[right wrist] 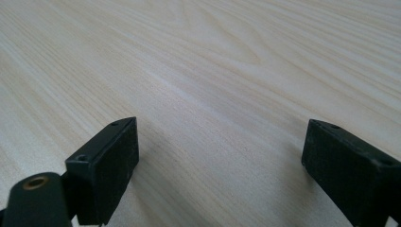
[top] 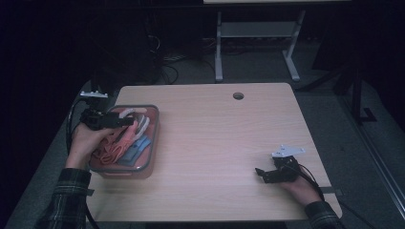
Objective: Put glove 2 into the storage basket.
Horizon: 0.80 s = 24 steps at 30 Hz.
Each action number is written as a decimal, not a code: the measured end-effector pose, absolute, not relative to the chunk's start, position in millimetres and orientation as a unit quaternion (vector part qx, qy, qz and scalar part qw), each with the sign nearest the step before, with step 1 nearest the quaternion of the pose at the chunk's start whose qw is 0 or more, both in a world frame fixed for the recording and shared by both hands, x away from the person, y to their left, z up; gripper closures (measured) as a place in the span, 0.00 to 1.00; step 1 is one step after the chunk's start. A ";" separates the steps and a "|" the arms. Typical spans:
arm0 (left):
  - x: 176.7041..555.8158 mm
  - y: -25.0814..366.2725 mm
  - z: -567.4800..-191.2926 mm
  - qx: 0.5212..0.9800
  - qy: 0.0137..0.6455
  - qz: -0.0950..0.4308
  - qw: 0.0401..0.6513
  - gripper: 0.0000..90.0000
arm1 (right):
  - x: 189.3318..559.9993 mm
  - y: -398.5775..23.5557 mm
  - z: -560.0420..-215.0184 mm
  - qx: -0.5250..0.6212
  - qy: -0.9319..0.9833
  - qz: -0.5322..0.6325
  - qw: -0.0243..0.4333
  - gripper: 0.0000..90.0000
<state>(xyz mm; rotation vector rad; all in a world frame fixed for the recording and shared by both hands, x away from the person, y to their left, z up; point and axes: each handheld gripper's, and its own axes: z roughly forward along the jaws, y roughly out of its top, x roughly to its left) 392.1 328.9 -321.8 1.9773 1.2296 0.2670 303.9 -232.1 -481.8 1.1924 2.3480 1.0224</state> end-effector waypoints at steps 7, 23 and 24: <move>392.4 293.5 -315.8 0.790 0.453 0.100 0.400 0.21 | 303.9 -232.2 -481.8 0.417 0.821 0.357 0.158 0.13; 365.7 216.3 -319.3 0.810 0.388 0.084 0.431 0.20 | 305.0 -230.6 -481.8 0.415 0.822 0.358 0.157 0.13; 363.3 212.4 -321.1 0.812 0.384 0.085 0.431 0.20 | 305.1 -230.6 -481.8 0.415 0.822 0.358 0.156 0.13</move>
